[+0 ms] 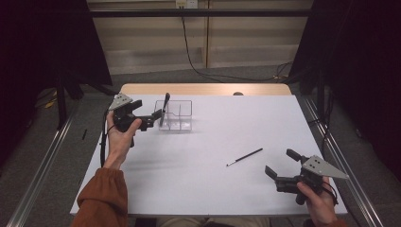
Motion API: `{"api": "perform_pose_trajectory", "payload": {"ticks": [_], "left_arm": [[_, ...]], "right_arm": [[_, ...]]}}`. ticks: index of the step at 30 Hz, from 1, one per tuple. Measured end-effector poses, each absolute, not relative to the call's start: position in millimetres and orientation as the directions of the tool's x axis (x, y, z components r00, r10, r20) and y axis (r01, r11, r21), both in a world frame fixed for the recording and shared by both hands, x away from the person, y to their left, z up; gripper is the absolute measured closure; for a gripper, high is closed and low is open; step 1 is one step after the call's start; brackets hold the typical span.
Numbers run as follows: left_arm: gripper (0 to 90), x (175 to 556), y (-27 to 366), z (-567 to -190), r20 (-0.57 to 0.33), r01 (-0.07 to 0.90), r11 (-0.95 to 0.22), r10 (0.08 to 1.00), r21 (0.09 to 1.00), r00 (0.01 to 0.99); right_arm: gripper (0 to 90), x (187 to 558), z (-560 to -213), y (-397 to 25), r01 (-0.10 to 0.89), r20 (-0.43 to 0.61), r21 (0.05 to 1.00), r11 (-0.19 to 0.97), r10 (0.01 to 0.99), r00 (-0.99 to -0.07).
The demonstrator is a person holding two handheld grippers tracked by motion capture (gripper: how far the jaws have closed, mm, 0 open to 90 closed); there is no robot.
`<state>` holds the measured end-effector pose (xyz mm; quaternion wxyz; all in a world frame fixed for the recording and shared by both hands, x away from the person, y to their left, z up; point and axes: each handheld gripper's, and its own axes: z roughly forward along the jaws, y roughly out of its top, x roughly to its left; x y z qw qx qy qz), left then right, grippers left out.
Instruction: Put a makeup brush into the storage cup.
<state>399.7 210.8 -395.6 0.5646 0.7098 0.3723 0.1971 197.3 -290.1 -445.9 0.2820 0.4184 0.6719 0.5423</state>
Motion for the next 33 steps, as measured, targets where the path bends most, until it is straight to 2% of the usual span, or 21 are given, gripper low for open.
{"api": "perform_pose_trajectory", "payload": {"ticks": [3,12,17,33], "left_arm": [[2.7,390,213,-392,-0.157,0.309,-0.070,0.745,0.948,0.648],[2.6,363,220,-392,-0.130,0.295,-0.099,0.733,0.950,0.667],[2.4,351,227,-397,-0.102,0.277,-0.102,0.765,0.956,0.636],[2.9,312,239,-400,-0.072,0.246,-0.109,0.775,0.963,0.628]], "right_arm": [[0.0,197,-446,-290,0.258,0.076,0.964,0.062,0.867,-0.492],[0.0,197,-445,-290,0.256,0.076,0.965,0.062,0.866,-0.494],[0.0,197,-446,-290,0.258,0.078,0.964,0.059,0.868,-0.491],[0.0,197,-446,-289,0.256,0.075,0.965,0.060,0.869,-0.490]]}}
